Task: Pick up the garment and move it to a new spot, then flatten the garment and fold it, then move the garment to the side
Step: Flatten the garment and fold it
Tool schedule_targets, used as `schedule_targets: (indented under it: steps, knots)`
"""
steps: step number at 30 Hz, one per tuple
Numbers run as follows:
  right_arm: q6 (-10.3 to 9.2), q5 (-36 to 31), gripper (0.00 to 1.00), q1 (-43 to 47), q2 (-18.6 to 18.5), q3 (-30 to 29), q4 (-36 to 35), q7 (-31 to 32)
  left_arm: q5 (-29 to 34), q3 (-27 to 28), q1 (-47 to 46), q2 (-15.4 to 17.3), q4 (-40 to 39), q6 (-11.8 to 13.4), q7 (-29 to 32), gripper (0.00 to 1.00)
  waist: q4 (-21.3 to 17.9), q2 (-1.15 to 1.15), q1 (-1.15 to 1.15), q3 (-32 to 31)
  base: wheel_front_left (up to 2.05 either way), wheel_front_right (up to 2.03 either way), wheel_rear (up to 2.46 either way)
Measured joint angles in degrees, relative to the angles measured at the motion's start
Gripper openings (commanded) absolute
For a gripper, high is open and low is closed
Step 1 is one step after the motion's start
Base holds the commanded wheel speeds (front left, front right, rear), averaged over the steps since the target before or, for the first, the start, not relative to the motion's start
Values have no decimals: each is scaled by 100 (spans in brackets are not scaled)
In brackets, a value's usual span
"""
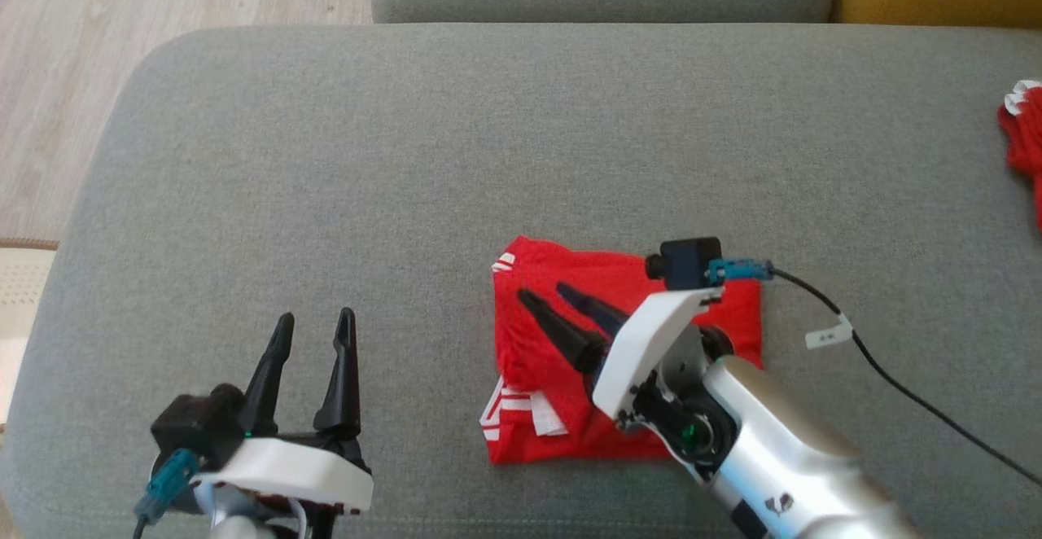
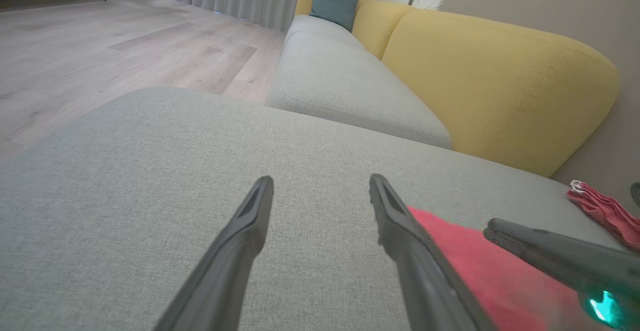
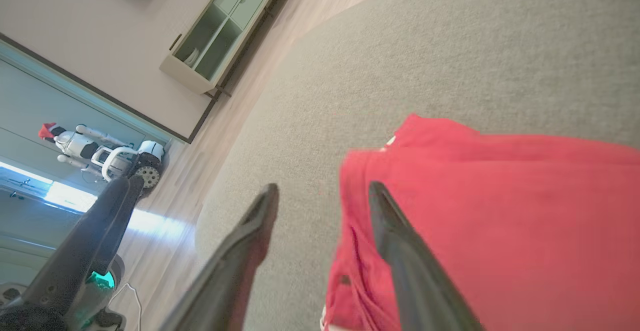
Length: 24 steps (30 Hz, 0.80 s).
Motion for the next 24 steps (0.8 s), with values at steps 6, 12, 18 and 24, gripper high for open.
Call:
schedule_targets:
  steps: [6, 12, 18, 24]
  knots:
    - [0, 282, 100, -448, 0, 133, 180, -613, 0, 5, 0, -13, 12, 0, -4, 100, -109, 0, 0, -4, 0, 0, 0]
    - [0, 98, 100, -717, -1, 33, 370, -1100, 0, 14, 1, -14, 12, 0, -4, 100, -217, 0, 0, -31, 0, 0, 0]
    - [0, -840, 100, -790, -33, -196, 556, -1579, 0, 21, 16, -13, 9, -1, -5, 100, -324, 0, 0, -77, 0, 0, 0]
    - [0, -1475, 12, -263, -303, -109, 343, -1658, 0, 33, 48, -10, -23, -1, -5, 100, -391, 0, 0, -92, 0, 0, 0]
